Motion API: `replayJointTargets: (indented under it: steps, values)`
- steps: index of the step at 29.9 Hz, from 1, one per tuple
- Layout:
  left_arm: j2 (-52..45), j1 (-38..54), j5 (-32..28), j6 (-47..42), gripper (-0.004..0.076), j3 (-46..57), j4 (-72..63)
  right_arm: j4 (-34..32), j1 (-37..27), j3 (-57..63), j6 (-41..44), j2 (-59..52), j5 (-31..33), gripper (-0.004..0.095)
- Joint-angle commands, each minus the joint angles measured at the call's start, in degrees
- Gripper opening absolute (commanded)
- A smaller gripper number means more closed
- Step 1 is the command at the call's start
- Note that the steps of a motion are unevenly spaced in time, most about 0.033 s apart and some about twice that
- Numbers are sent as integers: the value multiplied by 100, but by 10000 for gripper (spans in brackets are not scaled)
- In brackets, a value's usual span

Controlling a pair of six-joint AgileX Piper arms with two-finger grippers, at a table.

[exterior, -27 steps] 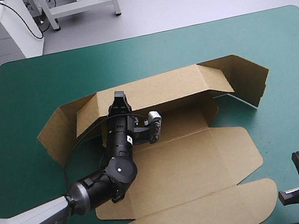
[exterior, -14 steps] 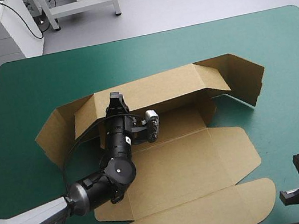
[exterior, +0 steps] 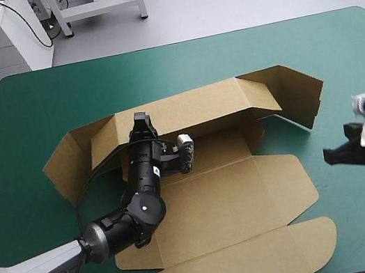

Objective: Fold the box

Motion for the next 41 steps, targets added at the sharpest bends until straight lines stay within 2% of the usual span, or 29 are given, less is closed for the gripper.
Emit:
replayJointTargets:
  steps: [1, 12, 19, 25, 35, 41]
  values:
    - [-173, -33, -121, 13, -8, -78, 91, 146, -1, -1137, -259, 1031, -66, -20]
    - [-173, -33, -121, 13, -8, -78, 91, 958, -1, -4135, -462, 3980, 171, -19]
    - [-173, -33, -121, 13, -8, -78, 91, 1245, -1, -5132, -462, 5333, 218, -20]
    - [-173, -33, -121, 13, -8, -78, 91, 1443, -1, -5344, -462, 6009, 305, -18]
    - [-173, -33, -175, 13, -8, -78, 91, 1300, -1, -5319, -508, 6183, 1747, -20]
    - [-173, -33, -164, 13, -8, -78, 91, 1220, -1, -4670, -516, 5950, 1732, -20]
